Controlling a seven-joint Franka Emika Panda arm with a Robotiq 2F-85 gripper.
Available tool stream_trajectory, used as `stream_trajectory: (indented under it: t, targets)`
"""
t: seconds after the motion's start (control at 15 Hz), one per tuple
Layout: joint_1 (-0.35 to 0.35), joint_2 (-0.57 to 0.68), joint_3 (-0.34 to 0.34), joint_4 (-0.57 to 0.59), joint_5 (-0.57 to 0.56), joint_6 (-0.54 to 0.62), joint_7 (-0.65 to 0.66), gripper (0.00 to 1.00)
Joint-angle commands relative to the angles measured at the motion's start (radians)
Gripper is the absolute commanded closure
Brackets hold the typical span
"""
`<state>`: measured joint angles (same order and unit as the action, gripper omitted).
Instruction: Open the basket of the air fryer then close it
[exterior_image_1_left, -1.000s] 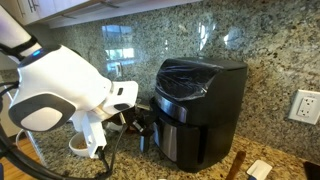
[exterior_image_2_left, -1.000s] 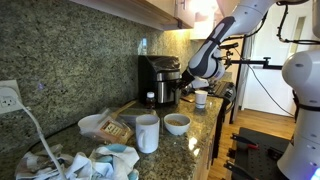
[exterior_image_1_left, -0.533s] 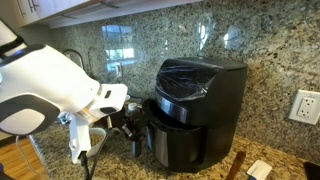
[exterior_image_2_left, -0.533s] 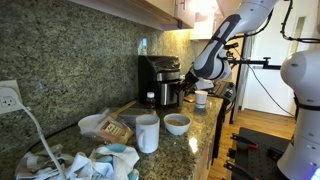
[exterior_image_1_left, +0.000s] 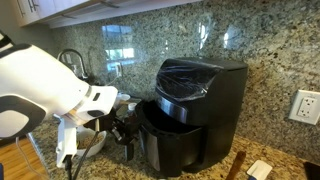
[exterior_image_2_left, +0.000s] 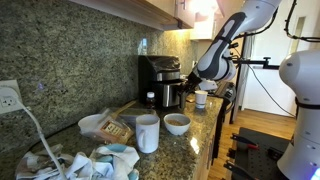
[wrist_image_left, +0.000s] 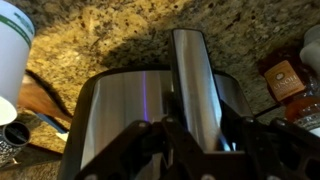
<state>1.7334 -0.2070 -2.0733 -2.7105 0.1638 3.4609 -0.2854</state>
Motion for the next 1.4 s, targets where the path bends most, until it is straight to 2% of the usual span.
stream_trajectory:
  t: [0.0,0.53,0.6,0.67,0.73,1.13,1.33]
  targets:
    - [-0.088,0.047,0.072,-0.089,-0.017,0.0,0.072,0.84]
    - [-0.232,0.038,0.207,-0.11,-0.021,0.0,0.054,0.84]
    - [-0.165,0.009,0.148,-0.079,0.033,0.0,-0.01,0.84]
    - [-0.139,0.001,0.127,-0.069,0.055,0.0,-0.035,0.84]
    - [-0.172,0.013,0.159,-0.085,0.03,0.0,-0.007,0.84]
    - [-0.175,0.012,0.166,-0.082,0.021,0.0,-0.006,0.84]
    - [-0.201,0.011,0.19,-0.08,-0.007,0.0,0.012,0.84]
